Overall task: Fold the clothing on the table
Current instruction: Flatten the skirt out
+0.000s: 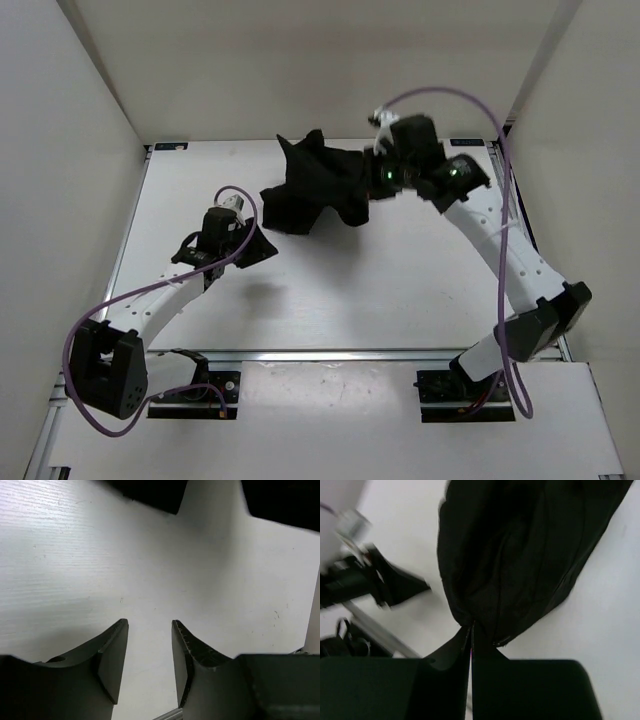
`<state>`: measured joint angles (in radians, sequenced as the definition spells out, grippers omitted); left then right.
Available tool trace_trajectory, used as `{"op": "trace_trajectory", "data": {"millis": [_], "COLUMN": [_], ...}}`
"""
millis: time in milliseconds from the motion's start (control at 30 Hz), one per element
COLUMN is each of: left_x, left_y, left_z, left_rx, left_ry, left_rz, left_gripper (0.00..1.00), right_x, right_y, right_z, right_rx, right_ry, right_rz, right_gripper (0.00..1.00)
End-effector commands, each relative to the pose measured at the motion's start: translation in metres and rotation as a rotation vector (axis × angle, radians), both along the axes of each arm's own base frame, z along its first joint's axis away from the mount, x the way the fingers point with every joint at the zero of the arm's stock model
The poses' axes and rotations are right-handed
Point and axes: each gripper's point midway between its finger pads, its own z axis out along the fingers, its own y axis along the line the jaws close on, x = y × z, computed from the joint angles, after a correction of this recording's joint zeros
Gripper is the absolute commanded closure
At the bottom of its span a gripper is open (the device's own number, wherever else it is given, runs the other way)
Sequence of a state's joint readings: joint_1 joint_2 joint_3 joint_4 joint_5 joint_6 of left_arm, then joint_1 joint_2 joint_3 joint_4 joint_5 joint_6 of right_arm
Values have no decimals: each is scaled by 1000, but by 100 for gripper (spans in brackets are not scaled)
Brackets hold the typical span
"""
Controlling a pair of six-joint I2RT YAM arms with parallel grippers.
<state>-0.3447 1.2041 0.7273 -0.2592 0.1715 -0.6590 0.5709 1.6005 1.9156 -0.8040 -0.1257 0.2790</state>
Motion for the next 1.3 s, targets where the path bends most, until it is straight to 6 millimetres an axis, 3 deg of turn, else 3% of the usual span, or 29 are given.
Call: {"op": "trace_trajectory", "data": {"millis": [0,33,133,200,233,267,333,400,433,467,500,567,600,633,667,700,733,800,833,867,933,1000,1100,1167,1200,1233,1267], "left_x": [-2,-5,-6,-8,-8,-8,-6,-5,-6,-4,-3,-3,-2,-3,-3,-3,-3,-4,-4,-6,-5,-5,-3,2,7,5,17], "left_y": [-3,-3,-3,-3,-5,-5,-5,-6,-5,-4,-4,-2,1,-1,1,2,3,3,4,3,2,0,-10,-25,-42,-52,-63], "left_z": [3,0,-3,-4,-4,-5,-3,-2,-3,-1,0,-3,-2,-1,-1,0,-2,-1,-4,-5,-6,-6,-5,-4,11,4,12], "left_rx": [-16,-23,-47,-50,-58,-61,-67,-69,-67,-61,-56,-50,-52,-57,-54,-53,-48,-52,-53,-54,-68,-80,-105,-108,-104,-47,-19], "left_ry": [-20,-7,-1,2,3,5,-2,-1,3,-3,-6,-1,0,1,-5,-4,-1,-2,3,6,9,7,0,-10,-61,-67,-104], "left_rz": [-2,-6,-2,-1,-4,-1,0,2,-1,7,6,8,17,14,17,20,24,23,26,21,25,20,-7,-59,-123,-173,-202], "left_gripper": [49,50,49,49,50,51,49,50,50,50,49,49,49,49,49,49,49,49,49,49,49,49,49,50,49,48,46], "right_x": [-44,-64,-108,-123,-127,-124,-101,-74,-64,-52,-53,-46,-45,-36,-17,-1,4,9,6,-5,-31,-72,-112,-118,-118,-118,-116], "right_y": [-54,-75,-111,-92,-74,-59,-60,-70,-59,-35,-11,39,53,53,39,12,-1,-65,-80,-108,-141,-174,-191,-187,-184,-181,-182], "right_z": [-146,-178,-220,-212,-197,-183,-173,-186,-169,-149,-140,-69,-39,-30,-25,-28,-40,-83,-97,-124,-167,-217,-258,-266,-268,-267,-266], "right_rx": [-252,-296,-390,-342,-299,-264,-256,-274,-242,-224,-223,-138,-98,-74,-47,-18,-12,-1,-25,-77,-194,-328,-383,-371,-363,-355,-354], "right_ry": [396,491,655,646,576,522,488,568,533,471,421,161,70,55,62,94,135,276,309,378,478,604,749,753,746,735,732], "right_rz": [-159,-205,-222,-51,62,114,10,-108,-34,48,136,312,333,264,145,12,-45,-241,-279,-344,-420,-483,-511,-503,-499,-485,-491], "right_gripper": [100,100,99,100,100,100,100,100,100,99,100,100,100,100,100,100,100,100,100,100,100,100,100,100,100,100,100]}}
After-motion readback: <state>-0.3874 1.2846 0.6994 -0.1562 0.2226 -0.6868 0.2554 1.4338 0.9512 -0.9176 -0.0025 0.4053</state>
